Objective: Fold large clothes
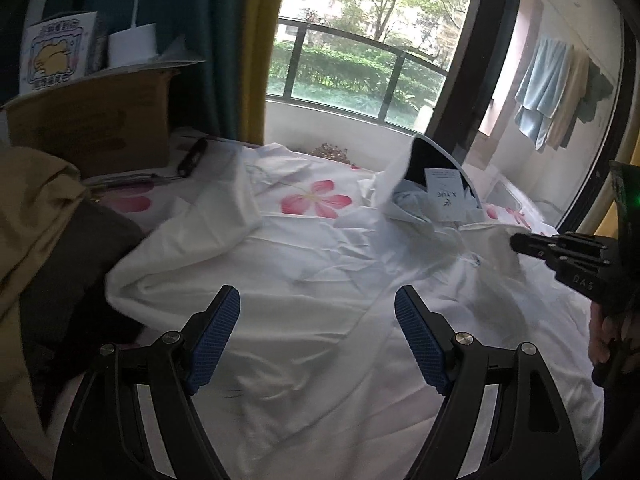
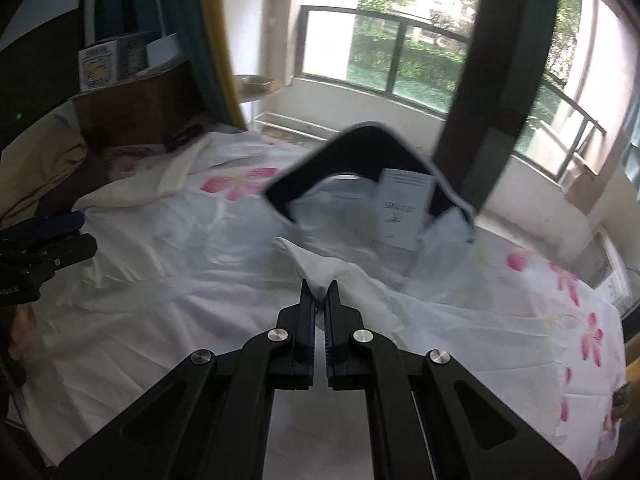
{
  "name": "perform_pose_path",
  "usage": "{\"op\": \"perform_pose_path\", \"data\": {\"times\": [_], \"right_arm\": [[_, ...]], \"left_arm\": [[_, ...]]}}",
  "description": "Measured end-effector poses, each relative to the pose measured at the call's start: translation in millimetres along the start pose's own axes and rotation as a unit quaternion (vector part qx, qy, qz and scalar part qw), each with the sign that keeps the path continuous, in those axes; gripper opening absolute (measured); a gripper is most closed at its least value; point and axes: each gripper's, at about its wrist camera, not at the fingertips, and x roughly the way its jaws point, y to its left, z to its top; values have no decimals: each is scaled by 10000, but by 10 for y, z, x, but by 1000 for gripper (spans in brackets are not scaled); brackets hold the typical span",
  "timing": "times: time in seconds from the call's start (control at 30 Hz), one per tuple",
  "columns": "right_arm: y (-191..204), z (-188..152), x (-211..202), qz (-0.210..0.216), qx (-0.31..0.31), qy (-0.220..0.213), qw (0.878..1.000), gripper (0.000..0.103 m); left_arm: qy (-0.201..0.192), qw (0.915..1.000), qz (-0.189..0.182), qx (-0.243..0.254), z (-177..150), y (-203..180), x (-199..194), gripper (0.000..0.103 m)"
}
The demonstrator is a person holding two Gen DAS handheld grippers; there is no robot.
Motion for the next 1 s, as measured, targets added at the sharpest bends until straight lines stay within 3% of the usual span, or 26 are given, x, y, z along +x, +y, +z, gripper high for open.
{"op": "perform_pose_path", "data": {"times": [0.43, 0.77, 1.0], "right_arm": [[344, 56, 580, 203, 350, 543, 9977, 5], [427, 76, 551, 596, 376, 305, 9970, 6], [416, 200, 716, 505, 515, 251, 9971, 6]], "left_arm": [[111, 9998, 167, 46, 116, 390, 70, 83], [71, 9995, 222, 191, 445, 459, 274, 83], [214, 9991, 278, 228, 609, 512, 533, 83]]}}
